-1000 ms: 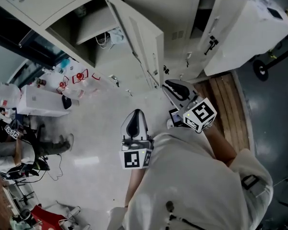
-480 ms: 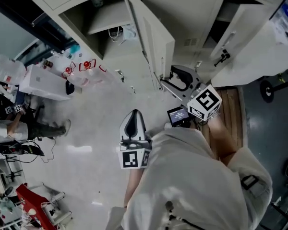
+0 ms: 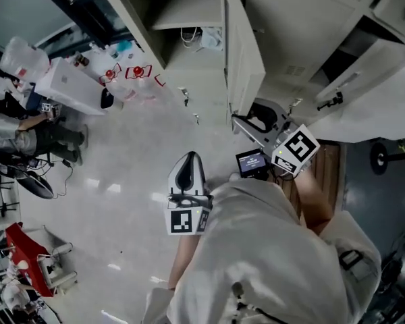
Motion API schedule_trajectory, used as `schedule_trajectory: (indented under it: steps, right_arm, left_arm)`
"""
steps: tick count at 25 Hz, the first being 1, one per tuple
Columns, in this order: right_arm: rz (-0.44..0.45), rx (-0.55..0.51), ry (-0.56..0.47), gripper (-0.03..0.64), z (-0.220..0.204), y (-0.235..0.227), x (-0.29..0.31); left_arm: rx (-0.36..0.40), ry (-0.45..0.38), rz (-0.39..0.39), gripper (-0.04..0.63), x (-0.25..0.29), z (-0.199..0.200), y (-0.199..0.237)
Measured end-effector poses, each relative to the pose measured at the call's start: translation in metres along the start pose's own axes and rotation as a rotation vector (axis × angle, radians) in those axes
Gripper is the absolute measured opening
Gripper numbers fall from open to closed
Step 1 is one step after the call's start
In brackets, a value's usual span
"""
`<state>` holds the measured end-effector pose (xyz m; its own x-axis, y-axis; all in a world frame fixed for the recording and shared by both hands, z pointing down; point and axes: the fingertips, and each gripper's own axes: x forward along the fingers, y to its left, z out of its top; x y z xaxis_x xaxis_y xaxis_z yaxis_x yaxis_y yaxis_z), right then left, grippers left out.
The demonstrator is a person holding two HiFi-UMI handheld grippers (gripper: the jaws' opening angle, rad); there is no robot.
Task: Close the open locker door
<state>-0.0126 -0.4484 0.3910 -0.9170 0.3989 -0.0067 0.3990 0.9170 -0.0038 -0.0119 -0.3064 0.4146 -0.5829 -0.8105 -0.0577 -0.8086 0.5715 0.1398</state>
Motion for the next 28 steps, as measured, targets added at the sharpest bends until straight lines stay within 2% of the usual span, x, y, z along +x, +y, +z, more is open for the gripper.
schedule_trajectory:
  steps: [10, 12, 17, 21, 28]
  right_arm:
    - [0.152, -0.038, 0.013, 0.153, 0.000, 0.026, 0.039]
    - [0.173, -0.028, 0.009, 0.130, 0.000, 0.027, 0.047]
    - [0.214, -0.023, 0.004, 0.127, 0.000, 0.033, 0.070]
    - [0.215, -0.026, 0.008, 0.127, 0.000, 0.038, 0.094]
    - [0.165, -0.020, 0.017, 0.132, 0.001, 0.040, 0.136]
  left_arm:
    - [0.008, 0.006, 0.037, 0.016, 0.006, 0.001, 0.010]
    - [0.007, 0.012, 0.052, 0.016, 0.005, 0.000, 0.013]
    - [-0.007, 0.031, 0.078, 0.017, 0.000, -0.004, 0.028]
    - [-0.011, 0.039, 0.069, 0.015, 0.005, -0.006, 0.048]
    - [-0.035, 0.017, 0.008, 0.017, 0.036, 0.002, 0.080]
